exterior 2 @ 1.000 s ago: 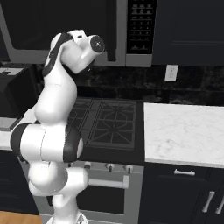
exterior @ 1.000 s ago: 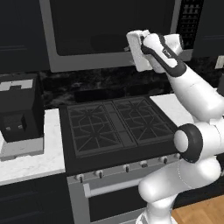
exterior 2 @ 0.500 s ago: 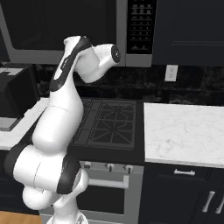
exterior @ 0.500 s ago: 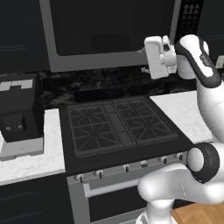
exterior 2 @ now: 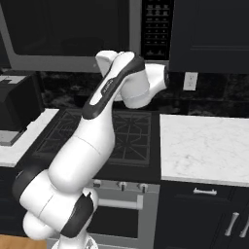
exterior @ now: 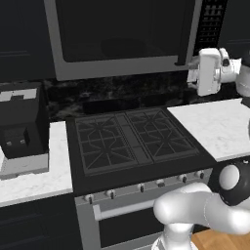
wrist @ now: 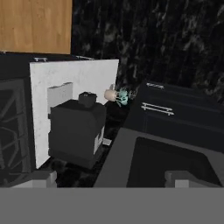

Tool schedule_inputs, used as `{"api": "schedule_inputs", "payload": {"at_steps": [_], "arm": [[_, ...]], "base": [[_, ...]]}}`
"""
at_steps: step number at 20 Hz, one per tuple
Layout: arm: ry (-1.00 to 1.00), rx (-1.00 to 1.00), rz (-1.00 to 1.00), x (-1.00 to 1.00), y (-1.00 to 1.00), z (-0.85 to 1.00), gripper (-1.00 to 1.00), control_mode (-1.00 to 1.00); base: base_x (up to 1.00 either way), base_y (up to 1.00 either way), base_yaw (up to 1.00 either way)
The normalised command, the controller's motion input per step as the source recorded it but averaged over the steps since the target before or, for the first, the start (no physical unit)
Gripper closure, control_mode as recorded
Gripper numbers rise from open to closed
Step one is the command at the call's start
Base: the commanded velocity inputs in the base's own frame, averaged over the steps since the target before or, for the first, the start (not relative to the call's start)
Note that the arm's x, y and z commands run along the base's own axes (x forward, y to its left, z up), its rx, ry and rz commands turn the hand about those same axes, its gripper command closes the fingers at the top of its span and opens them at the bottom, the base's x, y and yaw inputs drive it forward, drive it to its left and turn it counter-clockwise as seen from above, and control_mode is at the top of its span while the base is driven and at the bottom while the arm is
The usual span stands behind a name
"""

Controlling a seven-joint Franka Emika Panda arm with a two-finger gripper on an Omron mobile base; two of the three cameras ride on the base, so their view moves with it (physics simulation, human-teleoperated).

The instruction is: Pick the cucumber from the sink and place it in the bowl. Then pick the bowl and place it in the microwave. Then close the microwave door and press the start button.

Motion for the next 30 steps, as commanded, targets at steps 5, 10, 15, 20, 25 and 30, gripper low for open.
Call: {"api": "schedule_inputs", "payload": {"at_steps": [5, 10, 15, 20, 25, 30], "arm": [[-0.05, 0.01, 0.03, -0.03, -0.98, 0.11, -1.00, -1.00], [-0.02, 0.01, 0.01, -0.38, -0.35, 0.02, -1.00, -1.00], [-0.03, -0.04, -0.20, -0.19, 0.00, 0.07, -1.00, -1.00], [-0.13, -0.12, -0.39, 0.03, -0.20, 0.47, -1.00, -1.00], [-0.03, -0.03, -0.26, 0.32, -0.34, 0.01, -1.00, -1.00], [-0.06, 0.04, -0.27, 0.42, -0.05, -0.03, -1.00, -1.00]], "base": [[0.00, 0.00, 0.00], [0.00, 0.00, 0.00], [0.00, 0.00, 0.00], [0.00, 0.00, 0.00], [0.00, 0.00, 0.00], [0.00, 0.00, 0.00]]}}
